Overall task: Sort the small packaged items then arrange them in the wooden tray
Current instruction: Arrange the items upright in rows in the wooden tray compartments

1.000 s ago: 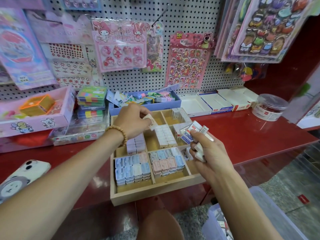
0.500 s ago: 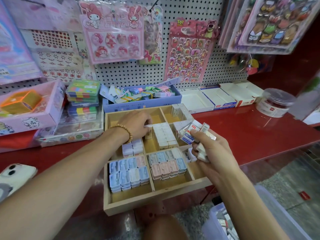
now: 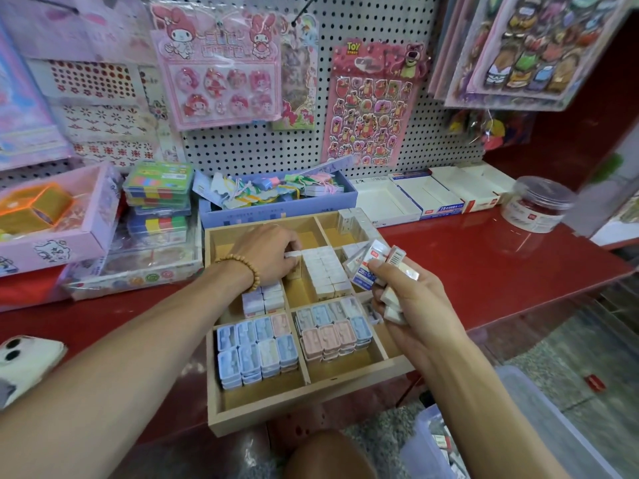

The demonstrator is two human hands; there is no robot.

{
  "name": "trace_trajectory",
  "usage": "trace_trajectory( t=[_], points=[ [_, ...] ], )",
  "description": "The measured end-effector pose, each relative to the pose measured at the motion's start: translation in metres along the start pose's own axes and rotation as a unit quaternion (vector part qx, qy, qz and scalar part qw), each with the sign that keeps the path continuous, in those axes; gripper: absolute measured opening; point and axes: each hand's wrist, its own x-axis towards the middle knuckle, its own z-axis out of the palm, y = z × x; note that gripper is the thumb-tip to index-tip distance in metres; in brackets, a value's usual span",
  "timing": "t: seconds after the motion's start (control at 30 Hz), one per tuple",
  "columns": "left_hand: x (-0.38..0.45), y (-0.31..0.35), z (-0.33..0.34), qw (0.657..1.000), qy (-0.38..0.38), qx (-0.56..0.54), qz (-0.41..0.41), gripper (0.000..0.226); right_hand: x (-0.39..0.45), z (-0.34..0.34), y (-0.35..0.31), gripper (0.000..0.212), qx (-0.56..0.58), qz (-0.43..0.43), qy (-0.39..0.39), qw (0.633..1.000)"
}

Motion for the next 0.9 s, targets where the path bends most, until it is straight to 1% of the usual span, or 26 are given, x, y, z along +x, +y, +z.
trace_trajectory(
  t=[0.07,0.13,0.17,0.2,0.23,0.27,0.3,0.33,0.37,0.43,0.5,0.53,0.63,0.73,0.77,0.8,0.87,0.9],
  points=[
    [0.001,-0.001,-0.004,1.000,-0.015,0.001,0.004,0.024,0.001,0.001,0.000,0.012,0.002,0.002,-0.001,1.000],
    [0.000,0.004,-0.011,0.999,0.006,0.014,0.033,0.030,0.001,0.002,-0.002,0.012,0.015,0.002,-0.007,1.000],
    [-0.001,0.010,-0.014,0.998,0.031,-0.011,0.058,0.027,0.002,0.001,-0.002,0.011,0.024,0.002,-0.011,1.000],
    [-0.005,0.018,-0.018,0.992,0.049,-0.084,0.075,0.022,0.001,0.002,-0.002,0.010,0.030,0.004,-0.016,0.999],
    [-0.008,0.028,-0.022,0.977,0.051,-0.191,0.081,0.018,0.002,0.002,-0.002,0.009,0.036,0.004,-0.019,0.999],
    [-0.012,0.038,-0.025,0.951,0.027,-0.299,0.075,0.015,0.003,0.001,-0.002,0.010,0.043,0.003,-0.019,0.999],
    [-0.014,0.047,-0.026,0.920,-0.010,-0.387,0.066,0.013,0.005,0.000,-0.002,0.011,0.051,-0.001,-0.016,0.999],
    [-0.015,0.053,-0.025,0.894,-0.040,-0.442,0.059,0.010,0.007,0.000,-0.003,0.012,0.058,-0.007,-0.012,0.998],
    [-0.014,0.057,-0.024,0.875,-0.059,-0.478,0.053,0.010,0.009,-0.001,-0.003,0.013,0.062,-0.015,-0.008,0.998],
    [-0.009,0.064,-0.021,0.847,-0.068,-0.525,0.042,0.017,0.015,-0.004,-0.005,0.012,0.070,-0.026,0.001,0.997],
    [0.000,0.068,-0.020,0.832,-0.069,-0.550,0.029,0.019,0.024,-0.008,-0.007,0.012,0.070,-0.035,0.006,0.997],
    [0.004,0.070,-0.020,0.829,-0.071,-0.554,0.026,0.019,0.028,-0.009,-0.008,0.012,0.062,-0.037,0.010,0.997],
    [0.021,0.072,-0.019,0.840,-0.057,-0.539,0.017,0.020,0.042,-0.015,-0.013,0.011,0.003,-0.038,0.025,0.999],
    [0.042,0.072,-0.019,0.849,-0.010,-0.528,-0.012,0.018,0.056,-0.018,-0.019,0.013,0.000,-0.034,0.048,0.998],
    [0.052,0.070,-0.018,0.861,0.014,-0.508,-0.023,0.018,0.061,-0.022,-0.020,0.014,-0.001,-0.036,0.053,0.998],
    [0.063,0.067,-0.016,0.880,0.037,-0.472,-0.030,0.018,0.067,-0.026,-0.021,0.015,-0.005,-0.040,0.057,0.998],
    [0.083,0.057,-0.011,0.930,0.066,-0.362,-0.025,0.020,0.076,-0.037,-0.024,0.015,-0.012,-0.044,0.064,0.997],
    [0.091,0.052,-0.007,0.951,0.067,-0.302,-0.018,0.020,0.080,-0.042,-0.026,0.012,-0.005,-0.041,0.067,0.997]
  ],
)
